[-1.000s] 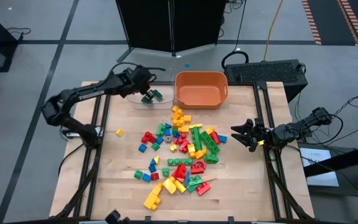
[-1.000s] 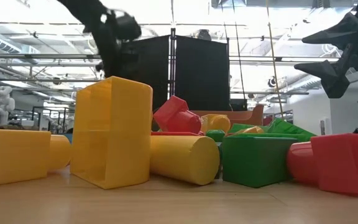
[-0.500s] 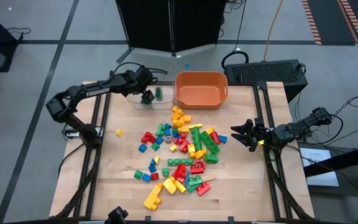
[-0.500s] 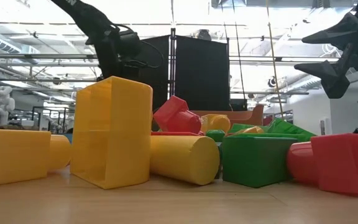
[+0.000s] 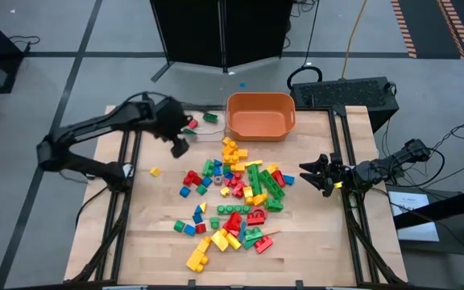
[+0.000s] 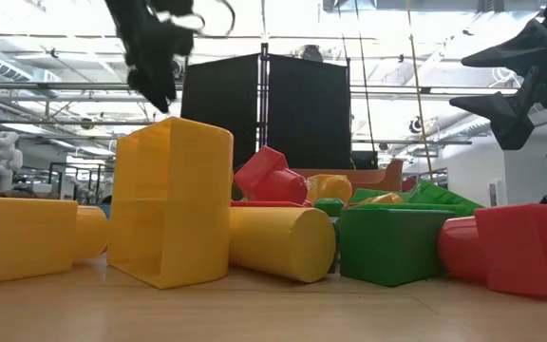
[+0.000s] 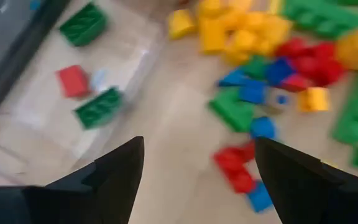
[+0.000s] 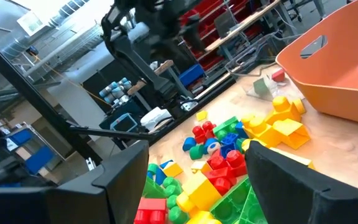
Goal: Sort blocks by size
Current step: Put the big red game piece into the orange bin, then put the big green game piece into the orange bin
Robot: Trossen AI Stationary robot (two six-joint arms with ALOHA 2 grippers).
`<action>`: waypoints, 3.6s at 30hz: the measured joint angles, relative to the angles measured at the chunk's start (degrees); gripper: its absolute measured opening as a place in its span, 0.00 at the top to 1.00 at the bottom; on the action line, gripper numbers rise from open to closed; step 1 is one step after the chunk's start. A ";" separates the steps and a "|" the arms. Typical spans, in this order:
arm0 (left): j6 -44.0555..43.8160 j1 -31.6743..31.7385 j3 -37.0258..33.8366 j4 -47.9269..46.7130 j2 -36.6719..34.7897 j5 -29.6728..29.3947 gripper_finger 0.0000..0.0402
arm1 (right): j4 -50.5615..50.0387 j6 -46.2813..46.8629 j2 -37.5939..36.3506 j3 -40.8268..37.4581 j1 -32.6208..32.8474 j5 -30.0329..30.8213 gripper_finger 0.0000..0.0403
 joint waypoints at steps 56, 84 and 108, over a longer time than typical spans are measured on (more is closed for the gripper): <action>-46.45 -32.27 -20.11 22.69 20.62 -16.48 0.70 | 0.22 3.68 -0.02 0.00 0.00 -0.07 0.35; -12.58 -8.11 -0.06 54.30 22.58 -23.47 0.70 | -0.04 0.65 -0.02 0.04 -0.01 0.00 0.35; 1.13 -0.82 14.23 48.59 35.50 -13.55 0.16 | 0.16 -0.80 -0.01 0.04 0.01 0.02 0.35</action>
